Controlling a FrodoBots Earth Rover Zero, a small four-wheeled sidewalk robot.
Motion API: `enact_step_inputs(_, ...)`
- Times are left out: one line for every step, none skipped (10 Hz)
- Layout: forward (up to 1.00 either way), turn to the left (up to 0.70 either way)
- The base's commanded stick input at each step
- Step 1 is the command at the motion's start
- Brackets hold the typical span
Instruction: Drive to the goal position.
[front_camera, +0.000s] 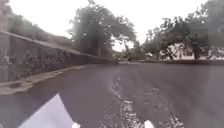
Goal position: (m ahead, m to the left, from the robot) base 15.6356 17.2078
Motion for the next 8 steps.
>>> enact_step_inputs(0.45, 0.00)
enact_step_inputs(0.45, 0.00)
enact_step_inputs(0.45, 0.00)
enact_step_inputs(0.45, 0.00)
enact_step_inputs(0.45, 0.00)
enact_step_inputs(0.45, 0.00)
enact_step_inputs(0.45, 0.00)
enact_step_inputs(0.45, 0.00)
